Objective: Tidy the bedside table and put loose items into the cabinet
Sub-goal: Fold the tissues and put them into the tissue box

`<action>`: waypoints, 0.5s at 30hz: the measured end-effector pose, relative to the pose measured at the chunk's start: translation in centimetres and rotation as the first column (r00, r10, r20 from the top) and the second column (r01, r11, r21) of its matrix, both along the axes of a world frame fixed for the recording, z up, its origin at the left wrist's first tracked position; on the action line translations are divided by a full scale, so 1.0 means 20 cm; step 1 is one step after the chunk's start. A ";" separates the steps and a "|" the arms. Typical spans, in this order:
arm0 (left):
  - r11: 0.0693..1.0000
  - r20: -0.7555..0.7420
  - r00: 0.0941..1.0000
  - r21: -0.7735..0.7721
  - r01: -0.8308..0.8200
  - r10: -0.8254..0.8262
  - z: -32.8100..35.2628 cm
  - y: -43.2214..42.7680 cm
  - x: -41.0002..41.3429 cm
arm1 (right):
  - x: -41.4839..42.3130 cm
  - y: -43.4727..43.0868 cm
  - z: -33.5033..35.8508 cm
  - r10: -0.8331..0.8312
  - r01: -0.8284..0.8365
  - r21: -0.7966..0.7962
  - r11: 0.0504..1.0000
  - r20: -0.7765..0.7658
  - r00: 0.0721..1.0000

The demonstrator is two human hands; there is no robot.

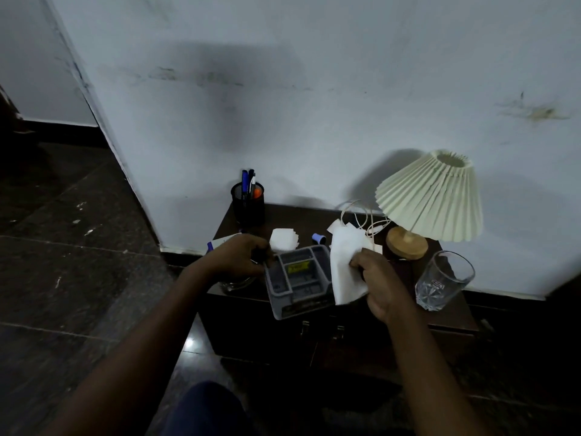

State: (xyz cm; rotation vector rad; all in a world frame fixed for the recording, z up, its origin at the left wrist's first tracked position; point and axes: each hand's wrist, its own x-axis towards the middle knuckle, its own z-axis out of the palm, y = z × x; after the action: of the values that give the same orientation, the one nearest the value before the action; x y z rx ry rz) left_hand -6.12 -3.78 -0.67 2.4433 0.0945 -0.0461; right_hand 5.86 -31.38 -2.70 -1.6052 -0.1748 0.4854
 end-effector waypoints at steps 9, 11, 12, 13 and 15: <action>0.995 0.007 0.997 0.061 -0.075 0.075 0.01 0.06 0.20 | -0.04 0.01 -0.05 0.022 -0.021 -0.045 0.999 0.016 1.000; 0.990 0.013 0.990 -0.004 -0.138 0.138 0.01 0.05 0.18 | -0.02 -0.01 -0.02 0.002 0.001 -0.074 0.997 0.045 0.999; 0.983 0.037 0.983 -0.028 -0.181 0.182 0.01 0.04 0.16 | -0.01 -0.02 -0.01 -0.007 0.011 -0.064 0.998 0.055 0.998; 0.973 0.089 0.969 -0.041 -0.228 0.231 0.02 0.02 0.15 | -0.01 -0.03 0.01 -0.007 0.009 -0.030 1.000 0.066 0.998; 0.941 0.241 0.910 -0.099 -0.324 0.339 0.04 -0.09 0.11 | -0.01 -0.04 0.05 0.019 -0.024 0.058 0.998 0.086 0.996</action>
State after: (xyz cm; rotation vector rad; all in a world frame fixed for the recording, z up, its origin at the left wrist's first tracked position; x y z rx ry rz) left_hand -3.98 -5.56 0.09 2.3217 0.3871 0.4109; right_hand 5.74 -32.18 -1.70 -1.5684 -0.2685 0.4249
